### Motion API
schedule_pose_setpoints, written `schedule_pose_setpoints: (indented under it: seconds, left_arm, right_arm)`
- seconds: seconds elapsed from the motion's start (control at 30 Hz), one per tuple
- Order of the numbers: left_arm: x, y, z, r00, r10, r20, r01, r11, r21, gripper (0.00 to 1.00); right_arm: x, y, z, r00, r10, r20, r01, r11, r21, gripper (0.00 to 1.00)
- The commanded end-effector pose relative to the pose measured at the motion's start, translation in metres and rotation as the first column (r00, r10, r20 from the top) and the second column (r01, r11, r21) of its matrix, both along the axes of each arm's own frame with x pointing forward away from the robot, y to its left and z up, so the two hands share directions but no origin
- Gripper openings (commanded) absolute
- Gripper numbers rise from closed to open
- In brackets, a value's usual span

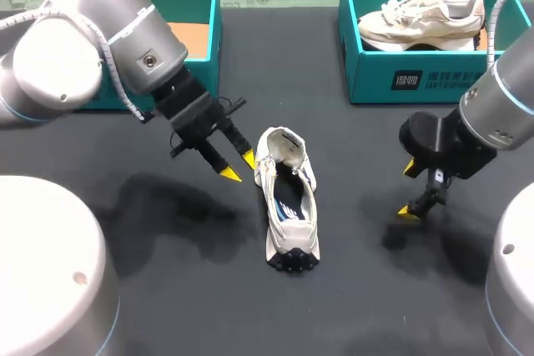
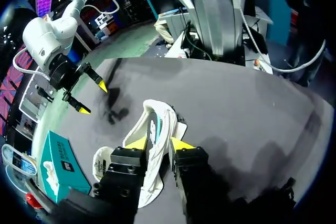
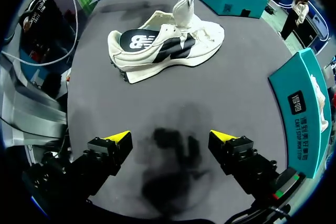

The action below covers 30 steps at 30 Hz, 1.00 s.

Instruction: Take the shoe out of the shoebox, open the shoe tongue, remove and reinsert the insole, then place the shoe into the shoebox

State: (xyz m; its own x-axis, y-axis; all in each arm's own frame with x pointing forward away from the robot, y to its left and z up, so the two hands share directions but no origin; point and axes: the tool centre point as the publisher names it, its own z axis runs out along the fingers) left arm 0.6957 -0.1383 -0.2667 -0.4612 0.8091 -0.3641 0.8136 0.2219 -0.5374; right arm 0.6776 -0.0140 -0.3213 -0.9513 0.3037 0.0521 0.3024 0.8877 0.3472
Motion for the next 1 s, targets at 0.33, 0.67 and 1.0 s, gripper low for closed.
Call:
schedule_pose_setpoints:
  seconds: [0.33,0.67,1.0]
  left_arm:
    - [0.005,0.010,0.012,0.969,-0.245,-0.030,0.242,0.918,0.313,0.00]
    - [-0.002,0.000,0.010,0.921,-0.388,0.036,0.347,0.859,0.376,0.00]
    - [-0.023,-0.012,0.015,0.789,-0.608,0.090,0.505,0.725,0.468,0.00]
  right_arm:
    - [-0.011,-0.008,0.014,1.000,-0.002,0.012,0.002,1.000,0.002,1.00]
    - [-0.011,-0.008,0.014,1.000,-0.002,0.012,0.002,1.000,0.002,1.00]
    - [-0.011,-0.008,0.014,1.000,-0.002,0.012,0.002,1.000,0.002,1.00]
